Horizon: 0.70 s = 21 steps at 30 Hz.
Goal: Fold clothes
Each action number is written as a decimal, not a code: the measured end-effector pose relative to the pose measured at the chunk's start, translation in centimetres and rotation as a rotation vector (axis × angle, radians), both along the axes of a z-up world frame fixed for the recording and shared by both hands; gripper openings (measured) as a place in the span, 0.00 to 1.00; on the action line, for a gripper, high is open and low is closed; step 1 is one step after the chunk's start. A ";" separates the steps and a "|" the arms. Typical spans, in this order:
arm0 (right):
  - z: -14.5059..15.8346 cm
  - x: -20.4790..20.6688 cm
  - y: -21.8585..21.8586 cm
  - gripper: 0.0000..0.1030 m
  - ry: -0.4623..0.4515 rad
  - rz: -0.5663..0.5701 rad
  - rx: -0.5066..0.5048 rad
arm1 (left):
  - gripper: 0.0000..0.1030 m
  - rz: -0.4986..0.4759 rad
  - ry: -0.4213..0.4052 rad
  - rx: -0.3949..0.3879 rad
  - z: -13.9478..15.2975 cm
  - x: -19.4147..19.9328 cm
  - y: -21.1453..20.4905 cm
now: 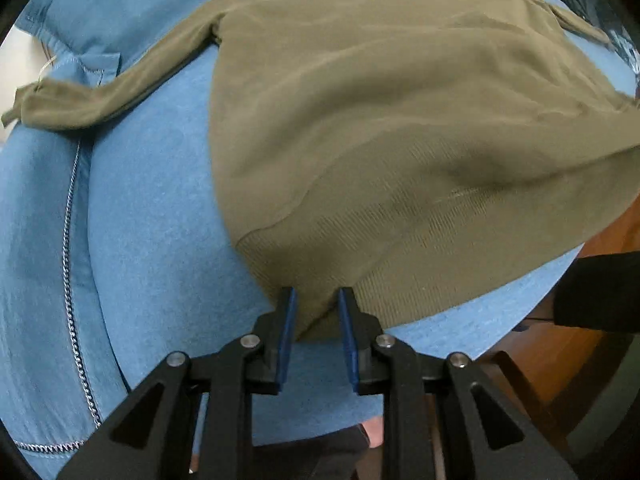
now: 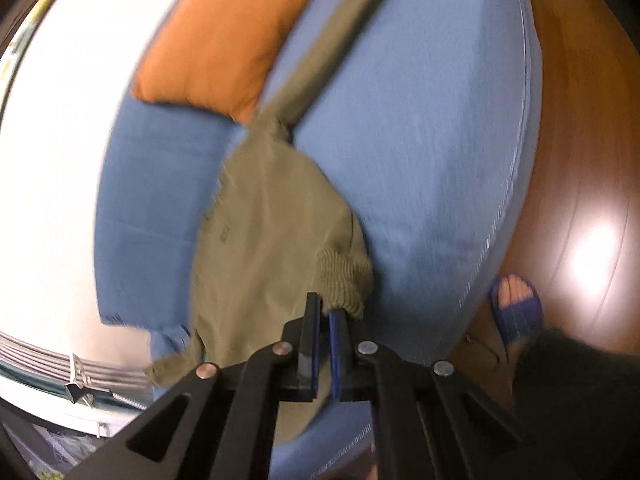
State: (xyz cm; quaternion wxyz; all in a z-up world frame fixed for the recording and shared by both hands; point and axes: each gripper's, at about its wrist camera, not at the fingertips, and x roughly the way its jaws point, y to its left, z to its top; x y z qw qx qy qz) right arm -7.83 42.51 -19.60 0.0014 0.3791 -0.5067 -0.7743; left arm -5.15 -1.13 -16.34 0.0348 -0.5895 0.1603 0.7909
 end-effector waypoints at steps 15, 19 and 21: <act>-2.1 -0.8 -0.7 0.01 -0.276 0.019 0.206 | 0.04 0.571 -0.049 0.498 2.0 3.3 -13.1; -2.1 -1.0 -1.2 0.02 -0.292 0.066 0.256 | 0.06 0.578 0.030 0.563 3.5 3.3 -13.8; -1.3 -0.8 -1.2 0.04 -0.255 0.073 0.270 | 0.15 0.550 0.066 0.614 4.4 3.0 -13.3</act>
